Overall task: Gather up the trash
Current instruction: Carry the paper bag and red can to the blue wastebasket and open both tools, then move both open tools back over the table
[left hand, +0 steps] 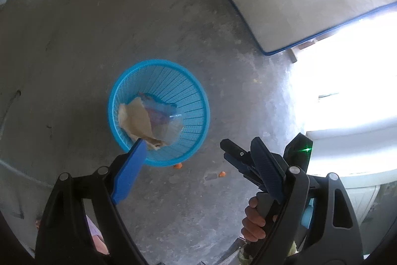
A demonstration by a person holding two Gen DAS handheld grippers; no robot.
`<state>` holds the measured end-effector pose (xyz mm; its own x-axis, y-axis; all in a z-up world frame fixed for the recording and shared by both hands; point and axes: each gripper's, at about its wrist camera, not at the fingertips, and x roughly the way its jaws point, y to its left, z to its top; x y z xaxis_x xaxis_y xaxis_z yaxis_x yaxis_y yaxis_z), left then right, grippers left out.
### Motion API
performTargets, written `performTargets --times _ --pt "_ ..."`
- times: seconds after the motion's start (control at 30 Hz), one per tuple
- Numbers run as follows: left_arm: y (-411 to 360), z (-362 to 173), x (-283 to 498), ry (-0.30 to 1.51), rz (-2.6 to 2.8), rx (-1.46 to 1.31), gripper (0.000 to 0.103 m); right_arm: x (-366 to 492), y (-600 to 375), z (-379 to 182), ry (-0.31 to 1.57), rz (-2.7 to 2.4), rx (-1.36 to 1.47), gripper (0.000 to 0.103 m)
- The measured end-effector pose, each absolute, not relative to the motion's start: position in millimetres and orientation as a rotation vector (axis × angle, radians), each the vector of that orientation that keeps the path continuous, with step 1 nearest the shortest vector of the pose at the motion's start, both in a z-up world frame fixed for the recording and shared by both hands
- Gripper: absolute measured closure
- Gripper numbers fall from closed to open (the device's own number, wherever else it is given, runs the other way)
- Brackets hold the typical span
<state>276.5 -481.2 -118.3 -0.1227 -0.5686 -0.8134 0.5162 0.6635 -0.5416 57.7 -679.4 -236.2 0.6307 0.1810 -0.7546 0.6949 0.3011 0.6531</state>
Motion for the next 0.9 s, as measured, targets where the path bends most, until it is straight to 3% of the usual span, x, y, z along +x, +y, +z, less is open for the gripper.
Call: performTargets --times 0.2,0.47,0.9 --pt "-448 -66 269 1.303 -0.981 -0.080 0.022 42 -670 -205 0.852 -0.402 1.160 0.028" --pt "-343 13 224 1.049 -1.015 -0.045 0.020 31 -624 -144 0.836 -0.277 0.996 0.028" --pt "-143 14 151 0.857 -0.760 -0.026 0.019 82 -501 -39 0.823 0.074 0.733 0.023"
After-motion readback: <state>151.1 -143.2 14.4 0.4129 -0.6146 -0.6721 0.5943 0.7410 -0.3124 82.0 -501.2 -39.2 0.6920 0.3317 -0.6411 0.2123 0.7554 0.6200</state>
